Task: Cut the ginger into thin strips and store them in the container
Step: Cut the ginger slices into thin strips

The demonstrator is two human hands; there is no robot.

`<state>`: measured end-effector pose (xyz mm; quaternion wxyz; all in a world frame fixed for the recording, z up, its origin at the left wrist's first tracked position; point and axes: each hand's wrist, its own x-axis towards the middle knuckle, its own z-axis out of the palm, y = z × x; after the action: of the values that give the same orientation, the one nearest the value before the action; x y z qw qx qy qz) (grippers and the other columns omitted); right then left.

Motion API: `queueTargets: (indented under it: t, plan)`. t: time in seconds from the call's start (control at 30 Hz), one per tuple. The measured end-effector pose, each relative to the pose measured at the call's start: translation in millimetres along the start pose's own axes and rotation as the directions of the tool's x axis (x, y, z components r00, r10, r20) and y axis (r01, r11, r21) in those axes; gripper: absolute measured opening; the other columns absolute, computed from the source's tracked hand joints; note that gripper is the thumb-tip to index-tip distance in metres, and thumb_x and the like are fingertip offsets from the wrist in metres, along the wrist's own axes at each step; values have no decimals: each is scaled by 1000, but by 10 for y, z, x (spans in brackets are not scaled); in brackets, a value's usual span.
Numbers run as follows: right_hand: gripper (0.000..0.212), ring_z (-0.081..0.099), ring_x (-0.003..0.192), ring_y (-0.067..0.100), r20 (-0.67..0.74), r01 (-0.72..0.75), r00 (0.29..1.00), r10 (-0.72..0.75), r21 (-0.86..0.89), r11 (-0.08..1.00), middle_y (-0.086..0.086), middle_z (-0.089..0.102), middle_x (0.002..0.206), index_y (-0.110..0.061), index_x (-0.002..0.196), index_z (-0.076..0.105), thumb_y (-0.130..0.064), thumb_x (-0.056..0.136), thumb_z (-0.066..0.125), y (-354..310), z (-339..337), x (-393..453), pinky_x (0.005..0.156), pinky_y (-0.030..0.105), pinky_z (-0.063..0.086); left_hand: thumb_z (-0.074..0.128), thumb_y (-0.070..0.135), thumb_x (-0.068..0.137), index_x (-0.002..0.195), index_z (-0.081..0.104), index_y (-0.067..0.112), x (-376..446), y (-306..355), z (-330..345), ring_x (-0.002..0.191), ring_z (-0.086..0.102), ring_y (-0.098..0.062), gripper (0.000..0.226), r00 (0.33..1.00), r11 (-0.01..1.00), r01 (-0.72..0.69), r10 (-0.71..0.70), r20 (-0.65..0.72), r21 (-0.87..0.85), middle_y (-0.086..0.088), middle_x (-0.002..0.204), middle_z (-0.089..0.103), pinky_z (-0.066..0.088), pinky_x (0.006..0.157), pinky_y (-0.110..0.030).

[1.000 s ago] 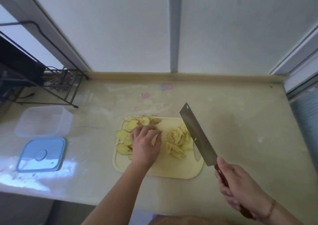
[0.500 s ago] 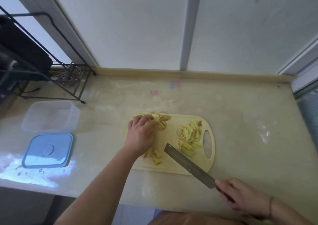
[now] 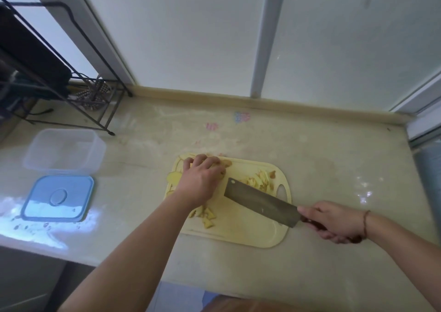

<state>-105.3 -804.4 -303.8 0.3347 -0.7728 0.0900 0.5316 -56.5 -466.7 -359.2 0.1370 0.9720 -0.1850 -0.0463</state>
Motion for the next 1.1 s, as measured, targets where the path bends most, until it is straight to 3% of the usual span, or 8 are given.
queueTargets:
  t: [0.33, 0.43, 0.5, 0.57, 0.63, 0.73, 0.9, 1.1]
  plan:
    - [55, 28, 39, 14, -20, 32, 999, -32, 2, 999, -2, 35, 50, -18, 72, 45, -67, 94, 37, -102, -81, 13, 39, 20, 24, 62, 13, 90, 123, 69, 27, 45, -3, -25, 129, 44, -29, 37, 999, 997, 36, -35, 14, -61, 3, 137, 58, 28, 104, -50]
    - [52, 29, 38, 13, -11, 63, 998, -63, -15, 998, -4, 36, 49, -20, 68, 44, -65, 95, 39, -90, 15, -111, 38, 21, 23, 55, 13, 88, 120, 70, 28, 159, -4, -133, 127, 44, -23, 39, 997, 969, 52, -64, -41, -242, 7, 133, 60, 28, 101, -42]
    - [50, 28, 39, 12, 7, 87, 996, -87, -10, 996, -5, 37, 50, -22, 68, 44, -63, 96, 40, -19, 103, -232, 39, 21, 23, 57, 13, 92, 117, 72, 27, 325, 49, -256, 121, 52, -20, 33, 990, 922, 72, -112, -84, -379, 7, 127, 64, 37, 102, -41]
    - [47, 28, 39, 11, 35, 102, 994, -103, 18, 995, -6, 37, 50, -22, 69, 45, -58, 98, 42, 96, 188, -376, 38, 22, 23, 62, 14, 96, 118, 71, 25, 532, 196, -387, 109, 60, -15, 25, 995, 867, 98, -98, 26, -488, 7, 121, 66, 48, 98, -36]
    - [46, 30, 40, 10, 56, 116, 991, -119, 49, 992, -6, 39, 50, -22, 67, 46, -55, 99, 44, 228, 249, -527, 40, 23, 27, 65, 23, 97, 119, 71, 24, 708, 398, -434, 100, 61, -13, 23, 985, 910, 39, 36, 171, -413, 7, 116, 68, 51, 92, -33]
    - [49, 38, 44, 11, 34, 140, 990, -139, -33, 990, -4, 46, 53, -24, 63, 49, -61, 95, 47, 395, 268, -682, 44, 25, 34, 66, 34, 95, 117, 71, 27, 869, 704, -302, 103, 60, -14, 23, 943, 975, -119, 170, 286, -188, 7, 113, 67, 47, 93, -34]
    - [64, 42, 48, 2, -53, 185, 976, -210, -295, 937, -10, 46, 50, -19, 65, 45, -81, 75, 35, 510, 248, -736, 52, 17, 36, 63, 42, 94, 114, 70, 27, 956, 1017, 18, 114, 54, -20, 26, 947, 990, -122, 136, 291, -65, 4, 115, 64, 39, 99, -36]
    - [76, 41, 51, 5, -89, 203, 967, -240, -307, 930, -9, 45, 50, -11, 68, 44, -85, 72, 30, 557, 228, -692, 55, 22, 35, 62, 31, 89, 105, 73, 28, 1010, 1168, 118, 113, 52, -20, 20, 959, 998, -58, 63, 276, -26, 6, 109, 69, 35, 95, -36]
